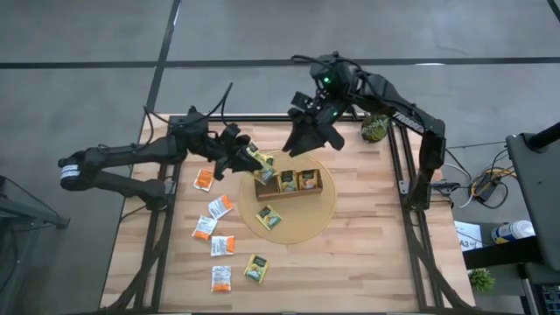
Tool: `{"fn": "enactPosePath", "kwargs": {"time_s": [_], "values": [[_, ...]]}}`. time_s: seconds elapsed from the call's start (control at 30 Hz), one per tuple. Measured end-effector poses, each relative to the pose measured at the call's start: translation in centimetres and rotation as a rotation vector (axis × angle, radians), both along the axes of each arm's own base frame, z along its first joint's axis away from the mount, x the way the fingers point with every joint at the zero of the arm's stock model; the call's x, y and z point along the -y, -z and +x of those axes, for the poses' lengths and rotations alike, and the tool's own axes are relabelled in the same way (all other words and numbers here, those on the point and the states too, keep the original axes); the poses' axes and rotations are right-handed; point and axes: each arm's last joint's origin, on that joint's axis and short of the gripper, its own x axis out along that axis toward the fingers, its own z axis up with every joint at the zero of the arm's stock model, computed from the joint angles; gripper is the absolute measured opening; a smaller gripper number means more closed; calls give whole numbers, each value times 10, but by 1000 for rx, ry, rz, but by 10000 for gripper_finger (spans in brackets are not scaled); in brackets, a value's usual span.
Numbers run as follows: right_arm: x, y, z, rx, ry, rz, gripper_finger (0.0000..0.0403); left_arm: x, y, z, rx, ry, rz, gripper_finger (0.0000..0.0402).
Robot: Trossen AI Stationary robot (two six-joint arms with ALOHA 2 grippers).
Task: Pick & Place Tea
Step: Put the yellow tea bag into the middle section of the wooden organizer
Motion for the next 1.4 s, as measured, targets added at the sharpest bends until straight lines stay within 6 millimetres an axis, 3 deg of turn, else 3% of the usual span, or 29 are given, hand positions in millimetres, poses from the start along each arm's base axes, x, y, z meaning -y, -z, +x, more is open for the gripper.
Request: {"fn": "enactPosePath", "kwargs": {"time_s": [0.53,1.07,1.4], "values": [[8,-21,-38,32,195,-181,160,-16,54,53,-207,17,-33,0],[7,-17,-41,-7,198,-207,160,-36,84,113,-463,121,149,0],[7,-16,-42,-3,192,-216,160,-43,112,131,-520,142,183,0]]}}
